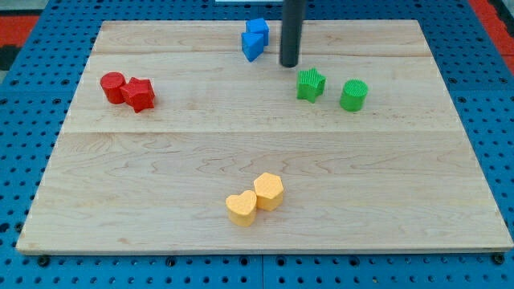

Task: Push the green star into the green circle

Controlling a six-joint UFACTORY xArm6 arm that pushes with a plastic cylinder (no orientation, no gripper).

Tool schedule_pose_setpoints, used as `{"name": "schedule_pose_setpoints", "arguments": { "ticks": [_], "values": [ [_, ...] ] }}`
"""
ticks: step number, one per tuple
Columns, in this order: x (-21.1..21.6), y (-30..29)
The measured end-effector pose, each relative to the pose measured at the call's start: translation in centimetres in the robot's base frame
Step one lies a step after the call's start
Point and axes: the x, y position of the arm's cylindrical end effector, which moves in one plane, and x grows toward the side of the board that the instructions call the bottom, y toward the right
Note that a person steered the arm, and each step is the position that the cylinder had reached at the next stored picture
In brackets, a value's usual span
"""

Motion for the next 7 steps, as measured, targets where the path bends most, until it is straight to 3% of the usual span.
{"name": "schedule_pose_setpoints", "arguments": {
  "ticks": [1,2,3,4,5,7],
  "values": [
    [4.0,0.2],
    [6.1,8.3],
    [5.5,8.3],
    [1.4,8.2],
    [3.5,11.9],
    [4.5,12.0]
  ]
}}
